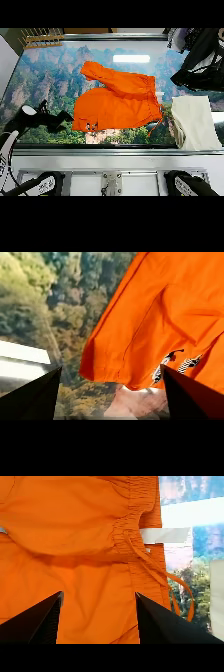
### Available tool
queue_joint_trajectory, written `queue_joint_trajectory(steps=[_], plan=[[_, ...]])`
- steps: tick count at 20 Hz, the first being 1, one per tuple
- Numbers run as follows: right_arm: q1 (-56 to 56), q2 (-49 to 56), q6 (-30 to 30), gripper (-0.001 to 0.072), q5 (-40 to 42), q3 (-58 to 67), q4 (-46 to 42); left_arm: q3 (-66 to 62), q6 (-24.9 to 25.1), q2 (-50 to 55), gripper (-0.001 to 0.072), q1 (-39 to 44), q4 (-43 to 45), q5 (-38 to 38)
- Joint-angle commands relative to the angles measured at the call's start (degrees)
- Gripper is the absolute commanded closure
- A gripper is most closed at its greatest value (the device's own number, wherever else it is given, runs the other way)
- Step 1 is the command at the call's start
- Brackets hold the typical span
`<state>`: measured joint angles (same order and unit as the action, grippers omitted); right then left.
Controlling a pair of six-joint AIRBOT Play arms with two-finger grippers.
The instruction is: Fold the clothes and pants, and hang the long-sleeved shirts on hangers.
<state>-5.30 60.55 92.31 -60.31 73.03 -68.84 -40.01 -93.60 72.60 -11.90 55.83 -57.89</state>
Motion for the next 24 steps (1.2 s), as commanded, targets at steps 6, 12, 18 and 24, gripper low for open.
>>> queue_joint_trajectory(steps=[6,12,18,24], plan=[[0.2,-0.6,-0.2,0.0226,-0.5,-0.5,1.6,8.5,2.6,1.9,0.0036,5.0,-15.5,12.2],[-0.6,-0.6,-0.2,0.0225,-3.4,-0.8,0.9,1.8,2.8,3.1,0.07,9.2,-14.8,15.0],[-11.0,-0.3,3.0,0.0223,-7.5,-19.8,1.8,-0.6,3.0,-2.1,0.07,7.4,-3.1,9.0],[-8.1,6.5,2.8,0.0224,14.1,-37.2,15.5,-0.6,3.0,-3.7,0.0699,7.4,-1.4,8.3]])
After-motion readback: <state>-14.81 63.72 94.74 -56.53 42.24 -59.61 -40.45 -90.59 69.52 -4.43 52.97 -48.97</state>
